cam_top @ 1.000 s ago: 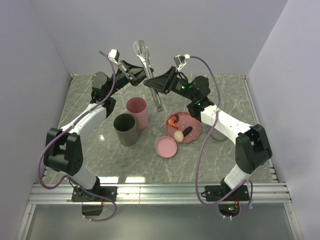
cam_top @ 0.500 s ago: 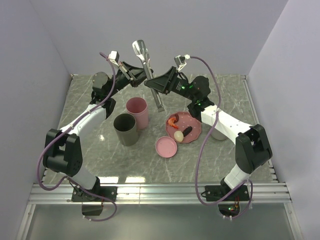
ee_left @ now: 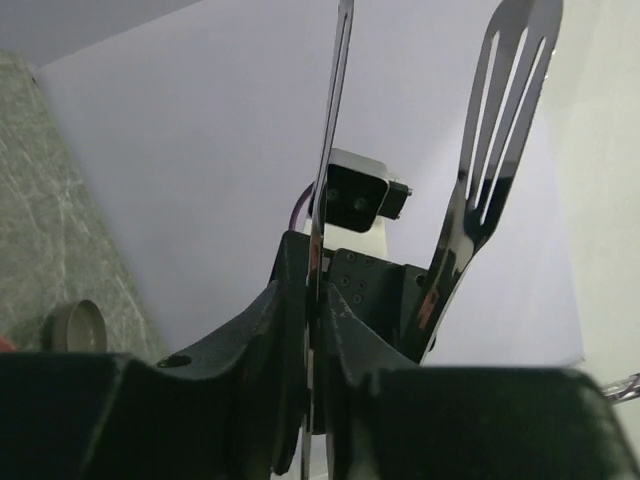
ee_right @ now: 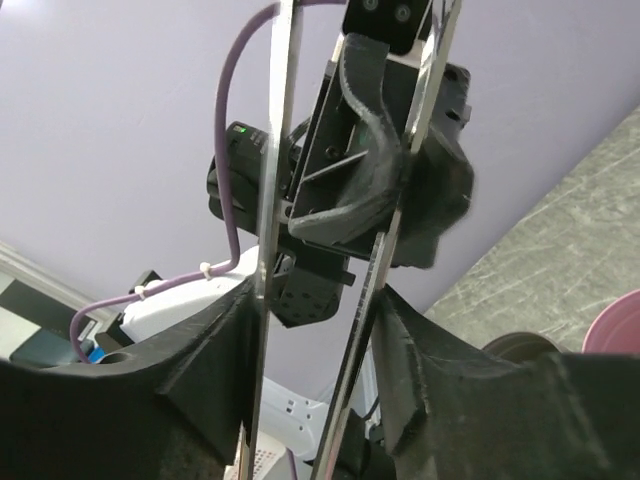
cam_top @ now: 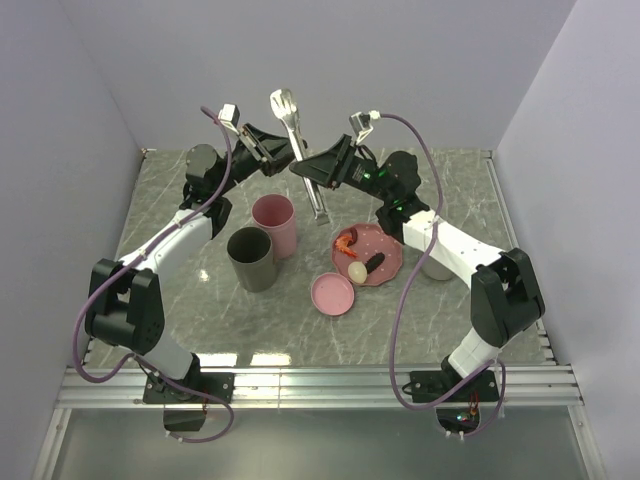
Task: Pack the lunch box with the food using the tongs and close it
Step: Pass the clamp from the left arm to the right, then pick up the food using the clamp
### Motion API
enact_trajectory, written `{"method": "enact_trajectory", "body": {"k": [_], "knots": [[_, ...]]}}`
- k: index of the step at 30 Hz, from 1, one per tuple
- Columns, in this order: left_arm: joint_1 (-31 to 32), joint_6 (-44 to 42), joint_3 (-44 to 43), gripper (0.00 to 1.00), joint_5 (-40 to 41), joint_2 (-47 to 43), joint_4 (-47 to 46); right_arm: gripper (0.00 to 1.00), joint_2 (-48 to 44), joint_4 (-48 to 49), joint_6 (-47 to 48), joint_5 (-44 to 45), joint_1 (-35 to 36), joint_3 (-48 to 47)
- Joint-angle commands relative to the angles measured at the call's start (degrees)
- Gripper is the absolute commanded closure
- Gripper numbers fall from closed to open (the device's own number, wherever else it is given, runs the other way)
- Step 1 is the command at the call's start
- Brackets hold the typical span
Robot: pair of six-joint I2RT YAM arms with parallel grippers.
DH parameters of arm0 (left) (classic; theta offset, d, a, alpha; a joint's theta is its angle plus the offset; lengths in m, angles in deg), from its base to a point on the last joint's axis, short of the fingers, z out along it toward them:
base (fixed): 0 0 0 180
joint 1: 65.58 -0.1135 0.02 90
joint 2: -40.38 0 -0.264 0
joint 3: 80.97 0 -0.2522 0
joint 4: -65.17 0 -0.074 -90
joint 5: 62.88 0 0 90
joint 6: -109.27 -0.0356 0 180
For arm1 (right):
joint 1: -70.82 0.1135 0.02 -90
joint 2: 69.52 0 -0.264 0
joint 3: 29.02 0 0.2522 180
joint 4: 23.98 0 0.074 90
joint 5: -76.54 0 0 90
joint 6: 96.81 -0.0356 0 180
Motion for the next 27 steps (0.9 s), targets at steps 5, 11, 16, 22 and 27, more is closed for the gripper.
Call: {"method": "enact_trajectory", "body": {"k": [5,11,16,22,27], "knots": [[-0.67,-1.86,0.96,0.57,-1.61,-2.7,0.84,0.5,-2.96,4.69,0.83,0.2,-3.05,0.69],[-1.11,-2.57,1.13,0.47,-3.36,-2.97,0.84,0.5,-4.11,5.13,0.57,-0.94,-4.37,0.17],[-1.81,-3.09,1.83,0.43,-6.18,-3.93,0.31,0.5,-4.2,7.23,-1.72,-1.73,-5.52,0.52],[-5.58,-10.98,1.23,0.39,-11.61,-6.92,8.8,0.49,-8.05,-5.63,6.24,-7.43,-12.44,-0.27],[-8.75,-28.03,-6.22,0.23,-15.14,-8.94,25.24,0.49,-12.63,-30.16,25.05,-10.96,-18.34,-3.17]]}}
